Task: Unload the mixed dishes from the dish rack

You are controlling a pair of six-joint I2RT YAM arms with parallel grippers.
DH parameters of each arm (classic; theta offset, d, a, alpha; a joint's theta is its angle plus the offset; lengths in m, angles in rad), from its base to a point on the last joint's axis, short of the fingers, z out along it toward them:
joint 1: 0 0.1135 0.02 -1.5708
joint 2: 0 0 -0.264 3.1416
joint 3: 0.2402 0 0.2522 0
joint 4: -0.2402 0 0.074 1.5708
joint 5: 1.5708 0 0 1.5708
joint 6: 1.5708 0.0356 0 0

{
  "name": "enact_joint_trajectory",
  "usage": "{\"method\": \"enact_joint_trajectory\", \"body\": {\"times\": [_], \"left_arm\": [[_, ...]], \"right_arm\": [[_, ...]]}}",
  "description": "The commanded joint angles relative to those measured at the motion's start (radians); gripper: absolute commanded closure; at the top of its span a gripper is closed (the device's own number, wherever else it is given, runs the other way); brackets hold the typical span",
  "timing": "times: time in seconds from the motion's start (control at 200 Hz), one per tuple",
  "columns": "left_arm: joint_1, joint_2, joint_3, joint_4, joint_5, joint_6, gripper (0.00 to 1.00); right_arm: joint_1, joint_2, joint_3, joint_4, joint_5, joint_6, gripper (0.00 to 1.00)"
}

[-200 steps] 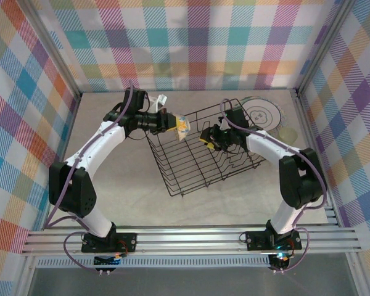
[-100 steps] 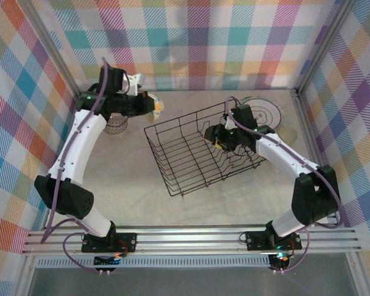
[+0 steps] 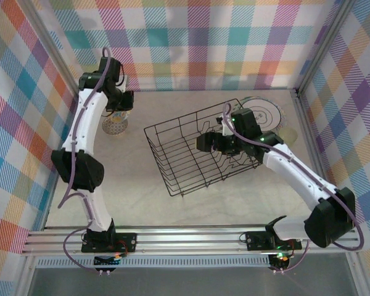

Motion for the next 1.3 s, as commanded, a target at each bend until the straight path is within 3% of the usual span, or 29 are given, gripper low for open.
{"method": "enact_joint_trajectory", "body": {"times": [0.0,0.365,0.61,1.295], "left_arm": [[0.030,0.039,0.092,-0.059,-0.125,0.056,1.00],[0.034,0.279,0.287,-0.119,-0.253,0.166,1.00],[0.034,0.336,0.292,-0.094,-0.333,0.231,1.00],[-0.001,0.424,0.271,-0.118,-0.375,0.275,1.00]], "right_arm": [[0.002,-0.055,-0.043,-0.048,-0.035,-0.070,0.01],[0.000,-0.057,-0.083,-0.106,-0.084,-0.110,0.01],[0.001,-0.056,-0.110,-0.057,-0.127,-0.108,0.01],[0.000,-0.049,-0.130,-0.036,-0.105,-0.092,0.01]]}}
